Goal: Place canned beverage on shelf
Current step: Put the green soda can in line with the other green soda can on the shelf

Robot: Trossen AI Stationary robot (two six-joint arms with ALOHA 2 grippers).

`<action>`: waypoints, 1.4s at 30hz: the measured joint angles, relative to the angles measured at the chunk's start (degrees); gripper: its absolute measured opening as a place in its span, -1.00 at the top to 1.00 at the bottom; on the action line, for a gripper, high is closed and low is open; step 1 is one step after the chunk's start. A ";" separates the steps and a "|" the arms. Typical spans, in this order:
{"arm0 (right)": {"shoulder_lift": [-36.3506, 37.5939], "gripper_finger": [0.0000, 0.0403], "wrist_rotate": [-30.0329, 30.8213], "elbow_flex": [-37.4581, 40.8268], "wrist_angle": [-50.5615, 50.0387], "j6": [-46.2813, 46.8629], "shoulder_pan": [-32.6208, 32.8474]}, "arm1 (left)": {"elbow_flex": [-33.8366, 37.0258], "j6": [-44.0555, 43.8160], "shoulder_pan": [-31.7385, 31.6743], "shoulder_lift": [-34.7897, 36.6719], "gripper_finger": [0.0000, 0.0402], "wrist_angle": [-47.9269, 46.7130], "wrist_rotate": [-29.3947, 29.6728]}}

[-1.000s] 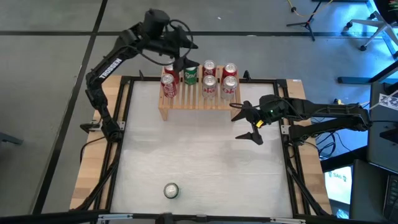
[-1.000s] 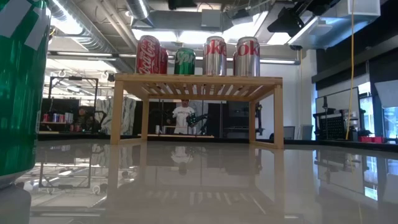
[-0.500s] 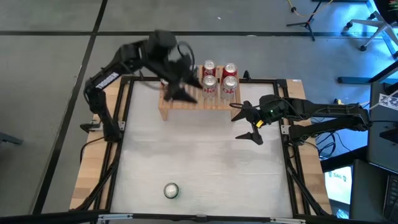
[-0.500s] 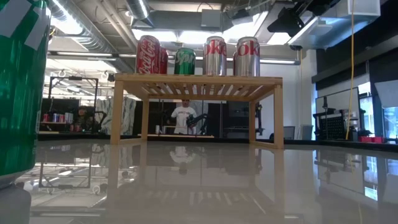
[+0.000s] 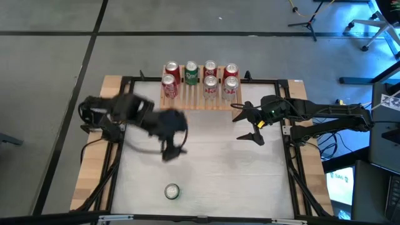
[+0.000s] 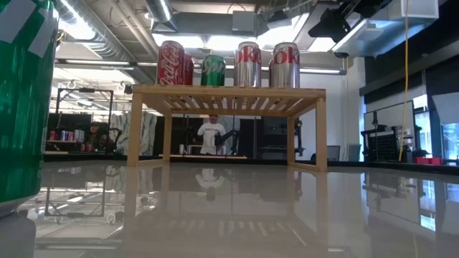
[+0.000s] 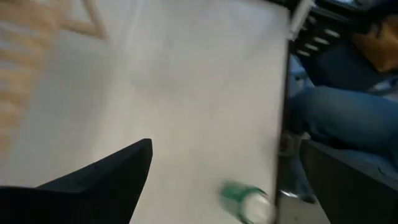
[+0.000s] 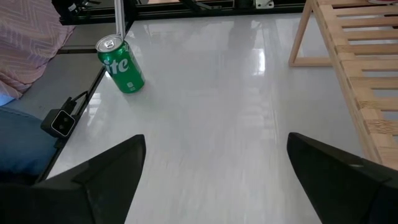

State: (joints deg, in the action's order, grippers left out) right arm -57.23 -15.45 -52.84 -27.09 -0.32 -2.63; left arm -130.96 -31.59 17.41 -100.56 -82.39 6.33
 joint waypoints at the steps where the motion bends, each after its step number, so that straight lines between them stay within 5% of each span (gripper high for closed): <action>1: 0.00 -0.91 0.00 0.02 0.00 -0.13 0.00 | 0.67 -2.31 2.36 0.02 -0.97 0.21 0.62; 8: 0.00 -0.91 0.00 0.02 0.00 0.00 0.00 | 7.71 -11.21 13.54 0.05 -0.97 6.31 2.65; 16: 0.89 -0.91 0.73 0.02 -0.18 3.33 0.00 | 17.44 -20.42 19.47 0.05 -0.97 15.85 2.82; 25: 11.48 -0.91 -10.17 0.02 0.46 6.51 0.04 | 26.52 -30.62 21.28 0.03 -0.97 16.16 2.70; 35: 30.71 -0.91 1.08 0.94 -6.98 4.20 0.02 | 33.32 -35.76 21.28 0.01 -0.97 16.27 1.95; 42: 45.05 -0.91 8.20 12.06 -5.31 0.50 0.00 | 36.68 -35.81 21.28 0.01 -0.97 20.77 1.93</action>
State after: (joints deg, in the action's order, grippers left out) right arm -12.19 -7.25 -40.78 -32.40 0.18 -2.63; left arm -94.28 -67.39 38.70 -100.55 -61.62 8.25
